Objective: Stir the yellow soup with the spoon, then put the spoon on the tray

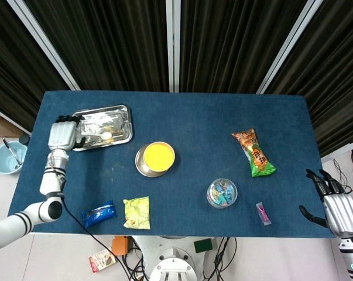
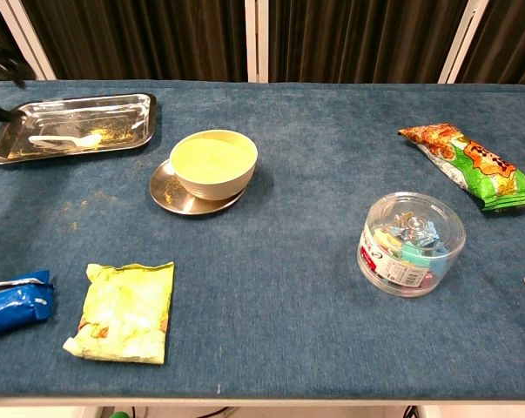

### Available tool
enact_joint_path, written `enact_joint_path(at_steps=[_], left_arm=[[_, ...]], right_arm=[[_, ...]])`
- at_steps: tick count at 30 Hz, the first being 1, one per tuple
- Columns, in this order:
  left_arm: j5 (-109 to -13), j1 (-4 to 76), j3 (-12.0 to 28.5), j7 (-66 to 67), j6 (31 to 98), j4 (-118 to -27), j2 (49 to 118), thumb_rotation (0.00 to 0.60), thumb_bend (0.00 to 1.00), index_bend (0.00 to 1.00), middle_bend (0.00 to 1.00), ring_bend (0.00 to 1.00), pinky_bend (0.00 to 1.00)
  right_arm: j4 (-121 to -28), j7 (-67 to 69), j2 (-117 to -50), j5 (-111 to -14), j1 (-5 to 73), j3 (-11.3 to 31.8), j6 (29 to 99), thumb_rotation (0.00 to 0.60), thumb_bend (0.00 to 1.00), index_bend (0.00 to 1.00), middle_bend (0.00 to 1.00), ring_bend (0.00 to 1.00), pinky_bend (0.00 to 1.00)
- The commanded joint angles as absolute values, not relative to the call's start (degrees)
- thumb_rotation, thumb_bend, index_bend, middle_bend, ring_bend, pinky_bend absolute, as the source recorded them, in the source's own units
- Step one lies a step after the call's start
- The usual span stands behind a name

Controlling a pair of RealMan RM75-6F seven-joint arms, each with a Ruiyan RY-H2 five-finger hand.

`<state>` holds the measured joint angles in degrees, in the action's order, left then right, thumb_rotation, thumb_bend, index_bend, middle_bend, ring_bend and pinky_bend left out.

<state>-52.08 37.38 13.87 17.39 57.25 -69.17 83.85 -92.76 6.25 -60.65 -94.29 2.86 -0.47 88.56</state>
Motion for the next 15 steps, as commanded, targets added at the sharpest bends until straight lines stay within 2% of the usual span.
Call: enact_joint_path(at_steps=[1, 6, 10, 15], left_arm=[[-64.98, 27.46, 8.57, 10.75, 71.01, -81.60, 72.64, 0.600, 0.29, 0.23, 0.26, 0.17, 0.14], [-74.60, 17.96, 2.56, 5.16, 82.38, -87.17, 66.03, 0.600, 0.28, 0.23, 0.27, 0.17, 0.13], [-79.88, 12.06, -2.16, 6.27, 88.55, -89.93, 63.43, 0.600, 0.28, 0.23, 0.27, 0.17, 0.13], [-83.71, 7.06, -4.79, 5.77, 93.73, -91.10, 62.47, 0.600, 0.28, 0.23, 0.26, 0.17, 0.13]], right_arm=[[-91.62, 7.76, -60.51, -93.45, 2.55, -0.13, 88.93, 0.600, 0.28, 0.10, 0.19, 0.08, 0.20], [-87.67, 12.41, -62.54, -93.79, 1.12, -0.61, 91.10, 0.600, 0.30, 0.10, 0.19, 0.08, 0.20], [-85.71, 12.06, -64.44, -95.80, -0.48, -1.24, 94.52, 0.600, 0.30, 0.10, 0.19, 0.08, 0.20], [-84.67, 12.16, -65.55, -96.98, -1.56, -1.69, 96.52, 0.600, 0.30, 0.10, 0.19, 0.08, 0.20]])
